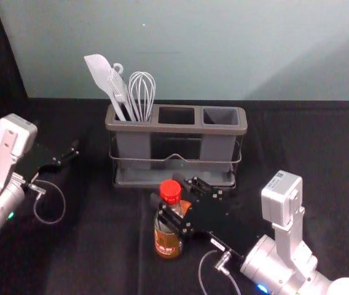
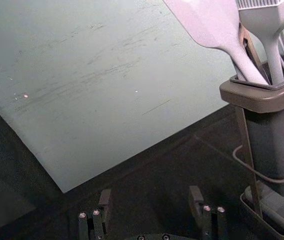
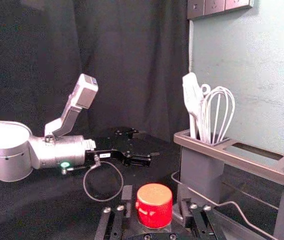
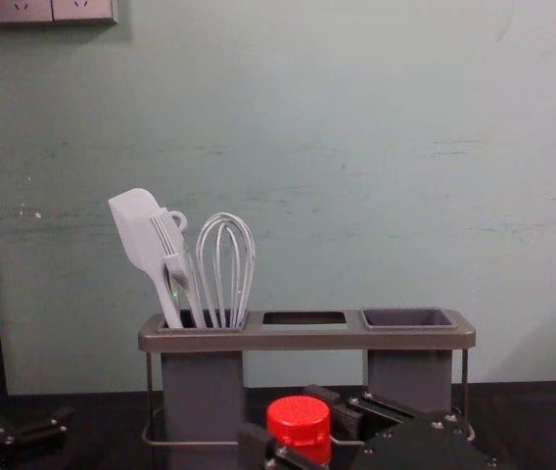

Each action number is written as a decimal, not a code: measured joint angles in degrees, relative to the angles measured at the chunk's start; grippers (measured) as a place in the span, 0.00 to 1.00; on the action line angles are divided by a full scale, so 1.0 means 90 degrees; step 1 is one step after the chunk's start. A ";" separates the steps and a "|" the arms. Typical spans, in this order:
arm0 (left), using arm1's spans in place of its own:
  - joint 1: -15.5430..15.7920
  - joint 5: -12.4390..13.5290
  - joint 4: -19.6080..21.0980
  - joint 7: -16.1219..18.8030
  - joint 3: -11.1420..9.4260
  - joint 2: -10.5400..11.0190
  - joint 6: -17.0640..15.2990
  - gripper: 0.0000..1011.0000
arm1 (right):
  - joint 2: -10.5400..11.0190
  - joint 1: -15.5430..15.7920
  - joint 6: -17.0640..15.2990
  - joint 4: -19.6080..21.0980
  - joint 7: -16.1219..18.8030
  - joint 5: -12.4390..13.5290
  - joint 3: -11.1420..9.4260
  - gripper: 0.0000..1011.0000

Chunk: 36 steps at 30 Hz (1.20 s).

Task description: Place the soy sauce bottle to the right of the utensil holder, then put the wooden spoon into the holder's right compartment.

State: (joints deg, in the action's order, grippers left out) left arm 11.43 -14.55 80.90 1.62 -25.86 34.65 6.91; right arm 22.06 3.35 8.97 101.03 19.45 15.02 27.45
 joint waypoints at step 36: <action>0.0000 0.0000 0.0000 0.0000 0.0000 0.0000 0.0000 0.99 | 0.0373 0.0723 -0.0362 0.0783 -0.0125 0.0310 -0.1878 0.39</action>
State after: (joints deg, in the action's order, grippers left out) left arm 11.43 -14.55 80.90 1.62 -25.86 34.64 6.91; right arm 25.42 9.86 5.71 108.08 18.33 17.81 10.54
